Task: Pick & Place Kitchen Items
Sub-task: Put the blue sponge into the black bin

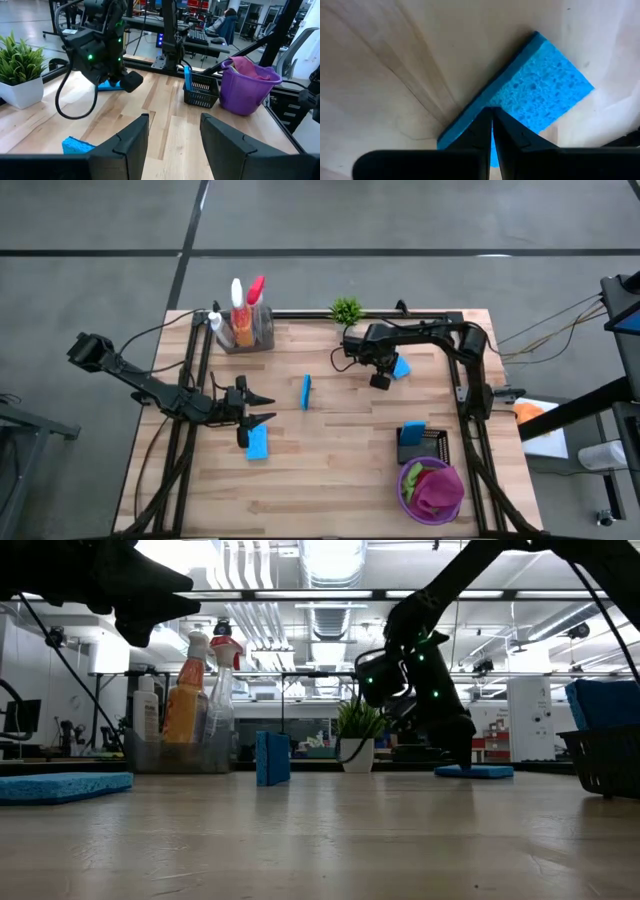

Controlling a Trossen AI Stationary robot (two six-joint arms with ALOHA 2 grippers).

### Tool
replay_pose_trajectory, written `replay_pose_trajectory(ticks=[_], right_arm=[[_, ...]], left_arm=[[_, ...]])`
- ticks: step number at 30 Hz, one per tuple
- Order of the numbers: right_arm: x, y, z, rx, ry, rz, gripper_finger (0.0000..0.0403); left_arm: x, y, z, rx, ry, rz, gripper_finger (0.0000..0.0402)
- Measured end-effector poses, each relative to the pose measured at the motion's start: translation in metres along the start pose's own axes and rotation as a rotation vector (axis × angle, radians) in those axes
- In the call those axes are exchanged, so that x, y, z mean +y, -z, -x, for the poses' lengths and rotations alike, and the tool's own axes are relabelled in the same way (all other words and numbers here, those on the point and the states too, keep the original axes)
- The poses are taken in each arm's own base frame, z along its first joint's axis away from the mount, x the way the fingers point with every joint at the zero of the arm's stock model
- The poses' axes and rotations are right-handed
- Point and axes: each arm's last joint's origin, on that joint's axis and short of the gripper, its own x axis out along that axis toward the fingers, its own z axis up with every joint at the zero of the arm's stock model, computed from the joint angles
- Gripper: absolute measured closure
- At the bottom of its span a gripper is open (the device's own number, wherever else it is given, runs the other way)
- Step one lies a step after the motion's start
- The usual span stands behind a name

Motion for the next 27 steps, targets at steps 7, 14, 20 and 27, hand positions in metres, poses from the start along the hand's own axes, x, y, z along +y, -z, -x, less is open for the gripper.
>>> replay_pose_trajectory(ticks=[7,14,20,27], right_arm=[[0.006,0.0,0.002,-0.012,-0.054,0.045,0.0385],[0.024,0.007,0.025,-0.103,-0.135,0.128,0.0385],[0.053,0.017,0.043,-0.165,-0.163,0.234,0.0385],[0.07,0.026,0.056,-0.227,-0.102,0.237,0.0385]], left_arm=[[0.0,0.0,0.0,0.003,0.0,-0.002,0.0222],[0.0,0.001,0.0,0.008,-0.002,-0.005,0.0222],[0.0,0.001,0.0,0.009,-0.002,-0.006,0.0222],[0.0,0.001,0.0,0.009,-0.002,-0.006,0.0222]])
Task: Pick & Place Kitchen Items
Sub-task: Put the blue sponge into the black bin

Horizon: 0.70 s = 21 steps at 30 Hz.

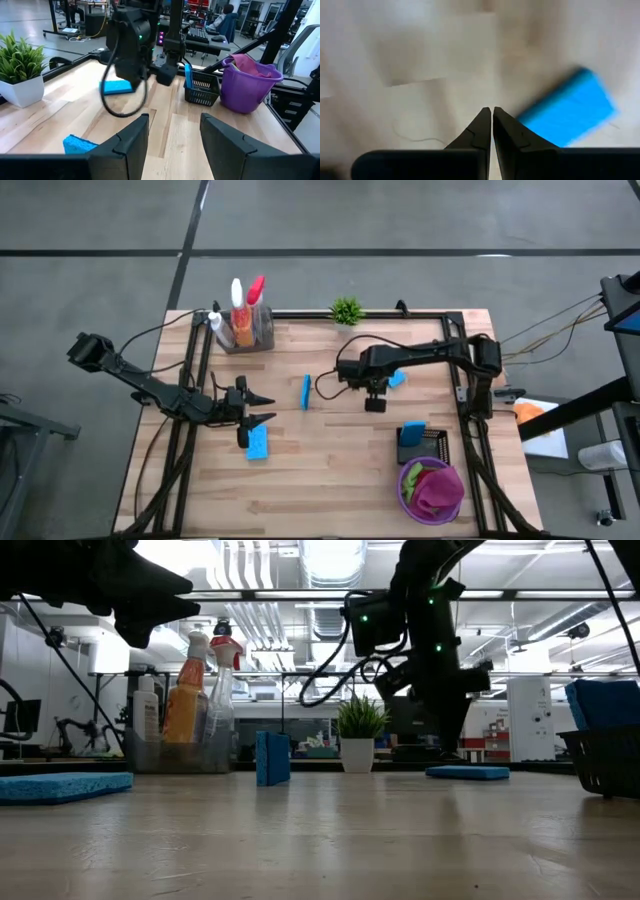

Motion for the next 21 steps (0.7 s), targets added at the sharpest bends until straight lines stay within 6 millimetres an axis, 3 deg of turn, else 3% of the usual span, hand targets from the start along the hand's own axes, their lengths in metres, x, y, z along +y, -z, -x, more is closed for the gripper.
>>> replay_pose_trajectory(ticks=[4,14,21], right_arm=[[-0.015,0.003,-0.006,0.036,0.12,-0.063,0.0385],[-0.048,0.011,-0.039,0.158,0.138,-0.157,0.0385],[-0.046,0.012,-0.044,0.159,0.016,-0.131,0.0385]], left_arm=[[0.0,0.0,0.0,0.0,0.0,0.003,0.0222],[0.0,0.0,0.0,0.0,0.0,0.006,0.0222],[0.0,0.0,0.0,0.004,-0.001,0.004,0.0222]])
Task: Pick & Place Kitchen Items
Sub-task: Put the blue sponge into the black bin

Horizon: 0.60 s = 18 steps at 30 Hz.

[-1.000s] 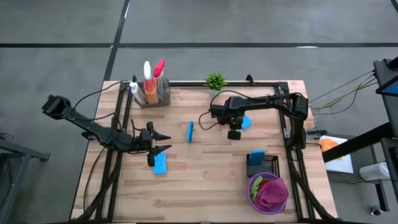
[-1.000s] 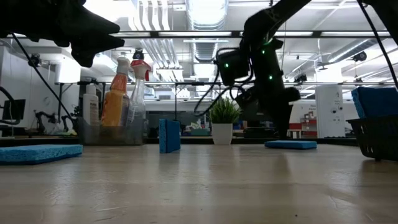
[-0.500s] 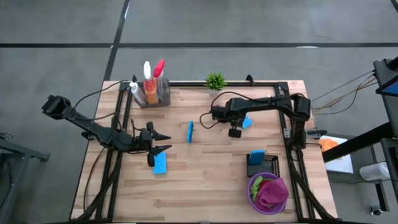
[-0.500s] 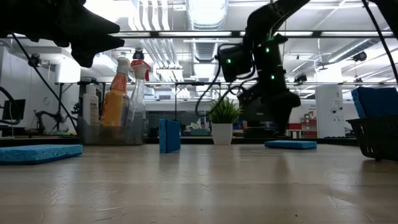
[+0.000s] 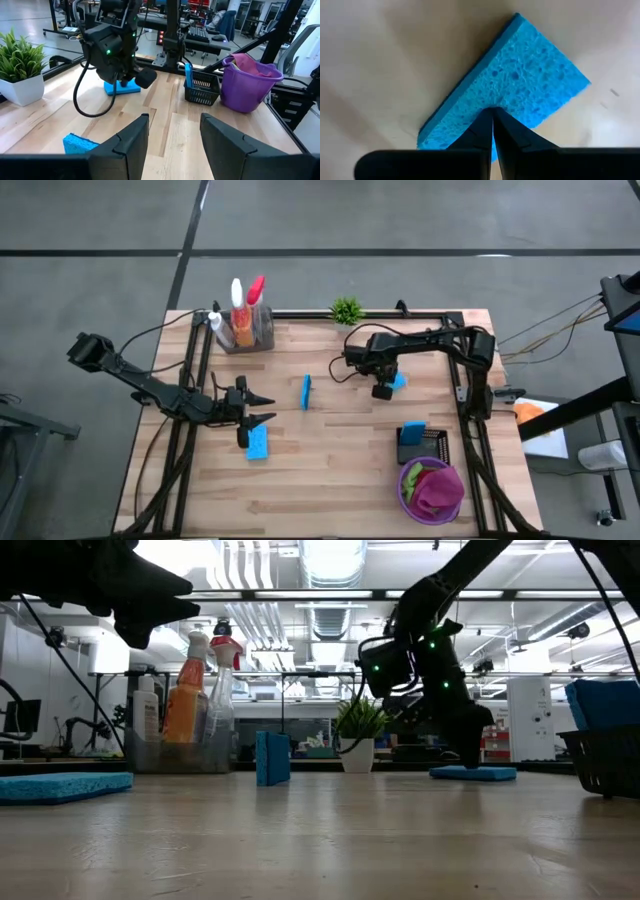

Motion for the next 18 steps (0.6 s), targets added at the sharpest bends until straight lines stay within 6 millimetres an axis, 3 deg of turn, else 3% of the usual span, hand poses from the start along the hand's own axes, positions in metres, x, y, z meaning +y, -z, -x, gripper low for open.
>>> replay_pose_trajectory(ticks=[9,18], right_arm=[[0.036,-0.006,0.01,-0.103,-0.163,0.192,0.0385],[0.093,-0.007,0.03,-0.225,-0.167,0.45,0.0385]], left_arm=[[0.0,0.0,0.0,0.001,0.0,-0.001,0.0222],[0.0,0.0,0.0,0.002,0.0,-0.002,0.0222]])
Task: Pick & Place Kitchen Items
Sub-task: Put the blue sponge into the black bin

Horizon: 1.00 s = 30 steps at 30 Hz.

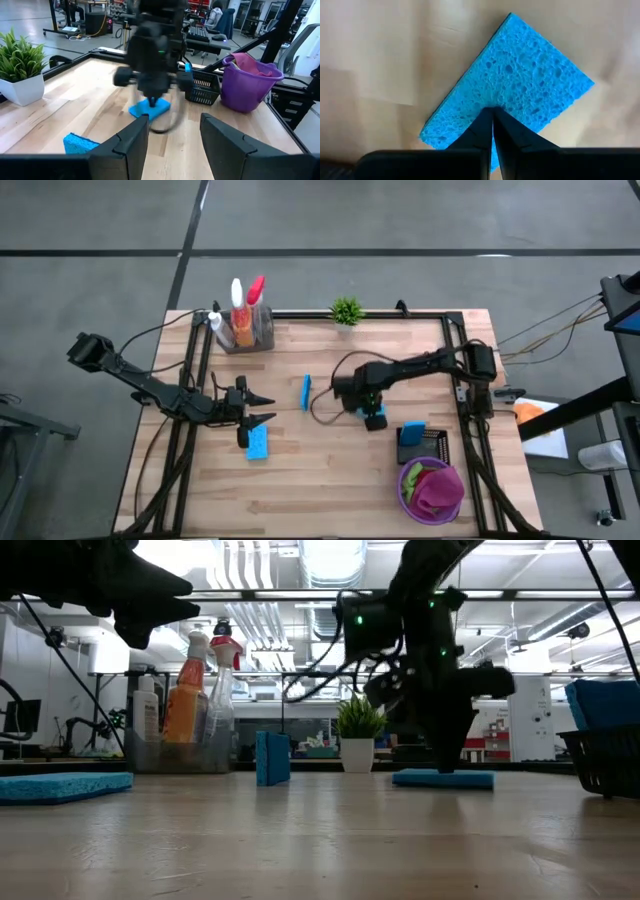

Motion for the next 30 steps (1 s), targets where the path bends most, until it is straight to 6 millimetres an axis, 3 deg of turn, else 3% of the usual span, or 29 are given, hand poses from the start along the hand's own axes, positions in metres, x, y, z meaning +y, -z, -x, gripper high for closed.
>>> replay_pose_trajectory(ticks=[4,10,13,22,26,30], right_arm=[[0.027,-0.009,0.004,-0.023,0.009,0.141,0.0385],[0.049,-0.023,0.013,-0.12,0.049,0.15,0.0373],[0.057,-0.028,0.019,-0.15,0.05,0.143,0.033],[0.063,-0.032,0.02,-0.186,0.107,0.09,0.0148],[0.06,-0.033,0.019,-0.189,0.181,-0.013,0.0116],[0.065,-0.033,0.019,-0.198,0.178,-0.068,0.0118]], left_arm=[[0.0,0.0,0.0,0.0,0.0,-0.002,0.0222],[0.0,0.0,0.0,0.0,0.0,-0.002,0.0222],[0.0,0.0,0.0,0.0,0.0,-0.002,0.0222],[0.0,0.0,0.0,0.0,0.0,-0.001,0.0222],[0.0,0.0,0.0,0.0,0.0,-0.001,0.0222],[0.0,0.0,0.0,0.0,0.0,-0.001,0.0222]])
